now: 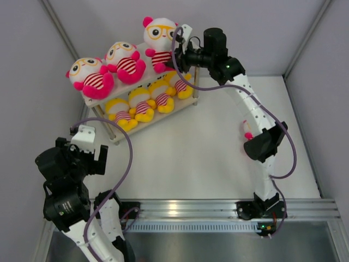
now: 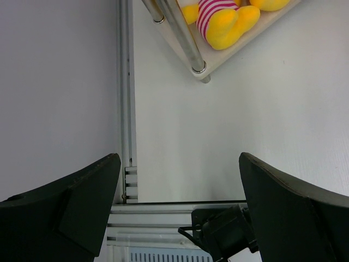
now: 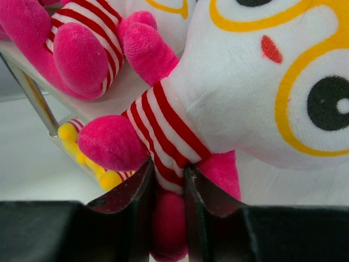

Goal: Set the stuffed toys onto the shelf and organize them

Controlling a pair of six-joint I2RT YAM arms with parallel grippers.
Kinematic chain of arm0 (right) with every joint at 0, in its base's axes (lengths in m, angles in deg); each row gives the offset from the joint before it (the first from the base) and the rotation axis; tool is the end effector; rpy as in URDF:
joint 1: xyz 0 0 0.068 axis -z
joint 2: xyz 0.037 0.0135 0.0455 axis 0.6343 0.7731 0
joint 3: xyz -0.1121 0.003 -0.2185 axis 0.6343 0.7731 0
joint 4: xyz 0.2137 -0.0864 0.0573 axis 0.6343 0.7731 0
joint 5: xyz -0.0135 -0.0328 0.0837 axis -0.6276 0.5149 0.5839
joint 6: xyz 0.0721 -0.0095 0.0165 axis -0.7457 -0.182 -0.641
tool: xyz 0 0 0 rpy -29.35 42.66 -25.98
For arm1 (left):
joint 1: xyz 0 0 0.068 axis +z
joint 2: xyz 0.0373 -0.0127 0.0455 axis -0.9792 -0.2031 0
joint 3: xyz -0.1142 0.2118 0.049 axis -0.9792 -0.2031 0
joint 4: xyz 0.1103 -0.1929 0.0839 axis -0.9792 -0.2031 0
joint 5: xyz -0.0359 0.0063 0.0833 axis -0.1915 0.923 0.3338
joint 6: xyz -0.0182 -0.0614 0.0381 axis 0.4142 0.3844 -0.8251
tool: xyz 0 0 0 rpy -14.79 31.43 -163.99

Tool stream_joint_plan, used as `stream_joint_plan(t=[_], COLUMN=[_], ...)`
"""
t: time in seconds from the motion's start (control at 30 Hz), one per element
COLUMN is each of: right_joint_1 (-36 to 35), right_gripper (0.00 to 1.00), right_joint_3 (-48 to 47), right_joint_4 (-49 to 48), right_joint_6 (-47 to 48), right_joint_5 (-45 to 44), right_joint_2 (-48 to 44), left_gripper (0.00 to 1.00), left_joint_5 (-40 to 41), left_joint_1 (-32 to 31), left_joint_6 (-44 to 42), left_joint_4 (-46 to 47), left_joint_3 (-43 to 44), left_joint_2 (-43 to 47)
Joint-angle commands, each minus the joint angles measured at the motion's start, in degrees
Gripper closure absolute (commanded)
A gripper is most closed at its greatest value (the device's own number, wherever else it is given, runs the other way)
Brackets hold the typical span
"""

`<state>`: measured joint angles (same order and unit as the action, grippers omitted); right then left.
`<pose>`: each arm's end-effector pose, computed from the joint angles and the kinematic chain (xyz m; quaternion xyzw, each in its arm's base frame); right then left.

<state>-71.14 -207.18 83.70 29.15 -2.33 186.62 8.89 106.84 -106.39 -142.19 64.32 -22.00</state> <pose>0.3571 0.2639 0.4319 -0.4778 0.5783 0.3110 0.5836 0.0454 0.0004 0.3845 0.0980 0.8490 0.1119 0.5070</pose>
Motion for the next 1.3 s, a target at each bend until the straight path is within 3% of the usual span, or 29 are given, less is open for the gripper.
stream_joint_plan(t=[0.0,0.1,0.23,0.4,0.63,0.73,0.9,1.0,1.1,1.13,1.27], right_joint_1=[-0.49,-0.57,-0.49,0.48,1.01,0.48,-0.13,-0.22,-0.31,-0.31,-0.31], right_gripper=[0.73,0.44,0.24,0.18,0.17,0.18,0.23,0.35,0.54,0.67,0.94], right_joint_3=[-1.89,-1.54,0.13,2.41,14.27,19.45,20.35,20.17,18.68,17.29,14.20], right_joint_4=[-2.01,-2.89,-4.73,-8.15,-23.26,-28.20,-34.53,-36.02,-35.85,-35.42,-33.04], right_joint_6=[-2.89,-3.85,-3.33,-7.27,-31.41,-37.67,-41.82,-42.52,-42.44,-42.35,-41.65], right_joint_5=[2.53,1.39,-2.03,-2.66,-8.01,-15.29,-18.56,-18.83,-17.43,-16.38,-13.30], right_joint_2=[1.27,0.84,-1.79,-5.39,-8.65,-9.18,-8.31,-7.69,-6.20,-5.67,-2.69], left_gripper=[0.04,0.04,0.03,0.04,0.04,0.03,0.03,0.03,0.03,0.03,0.03], left_joint_5=[-0.18,-0.27,-0.71,-1.76,-1.94,-1.85,-0.71,-0.36,-0.54,-0.62,-0.10], left_joint_1=[-0.08,-0.08,-0.17,-0.08,-0.17,-0.26,-0.52,-0.52,-0.52,-0.52,-0.61], left_joint_6=[-0.39,-0.48,-0.56,-0.48,-0.56,-0.74,-1.00,-1.00,-1.09,-1.27,-1.36], left_joint_4=[1.40,1.49,1.40,1.49,1.49,1.40,1.31,1.31,1.40,1.40,1.31], left_joint_3=[-0.32,-0.41,-0.76,-1.55,-1.73,-1.55,-1.90,-2.17,-2.34,-2.34,-2.34], left_joint_2=[0.69,0.86,1.04,1.13,1.22,1.39,1.74,1.74,1.92,1.92,1.83])
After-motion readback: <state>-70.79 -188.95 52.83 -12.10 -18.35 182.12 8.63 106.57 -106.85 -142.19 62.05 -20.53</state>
